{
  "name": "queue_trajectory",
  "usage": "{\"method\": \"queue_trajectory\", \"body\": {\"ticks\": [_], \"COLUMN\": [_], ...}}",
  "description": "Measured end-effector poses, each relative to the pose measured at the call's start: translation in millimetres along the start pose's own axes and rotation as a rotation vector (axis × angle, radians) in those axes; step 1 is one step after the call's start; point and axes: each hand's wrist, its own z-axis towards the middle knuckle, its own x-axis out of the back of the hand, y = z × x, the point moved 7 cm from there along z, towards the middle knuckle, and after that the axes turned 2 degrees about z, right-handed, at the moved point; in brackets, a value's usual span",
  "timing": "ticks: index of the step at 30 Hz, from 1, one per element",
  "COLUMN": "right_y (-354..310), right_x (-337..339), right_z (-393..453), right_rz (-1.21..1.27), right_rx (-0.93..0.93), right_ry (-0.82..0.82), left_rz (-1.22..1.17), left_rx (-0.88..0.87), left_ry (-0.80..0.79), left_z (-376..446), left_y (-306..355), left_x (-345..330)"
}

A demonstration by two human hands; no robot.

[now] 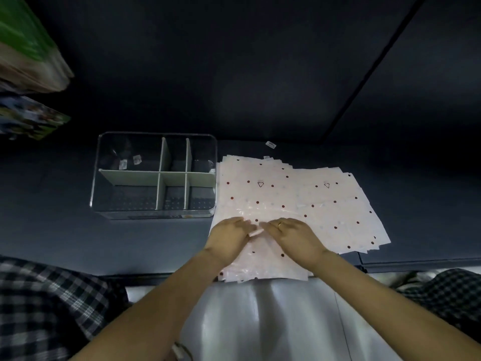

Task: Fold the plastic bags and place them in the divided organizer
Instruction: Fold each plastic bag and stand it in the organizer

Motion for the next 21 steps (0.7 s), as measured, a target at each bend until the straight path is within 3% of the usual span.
{"method": "queue_trajectory", "body": {"ticks": [9, 13, 18, 21], "right_y": [-24.1, -46.3, -70.5, -79.2], "right_x": [105.8, 99.4, 72.2, 59.7], "right_z": [105.0, 168.8, 225.9, 256.8], "right_rz": [0.284, 0.635, 0.784, 0.718], "right_rx": [-0.083, -0.256, -0.374, -0.400], "right_ry": [0.204, 0.070, -0.026, -0.023], "left_rz": [-0.322, -0.571, -0.599, -0.312], "left_rx": [0.015, 0.176, 0.325, 0.451], "left_ry": [0.089, -0.019, -0.026, 0.015], "left_z": [-24.4, -52.0, -72.0, -86.0], "left_y": [-73.9, -144.2, -221.7, -264.7], "left_x": [162.1, 181.4, 181.7, 173.8]}}
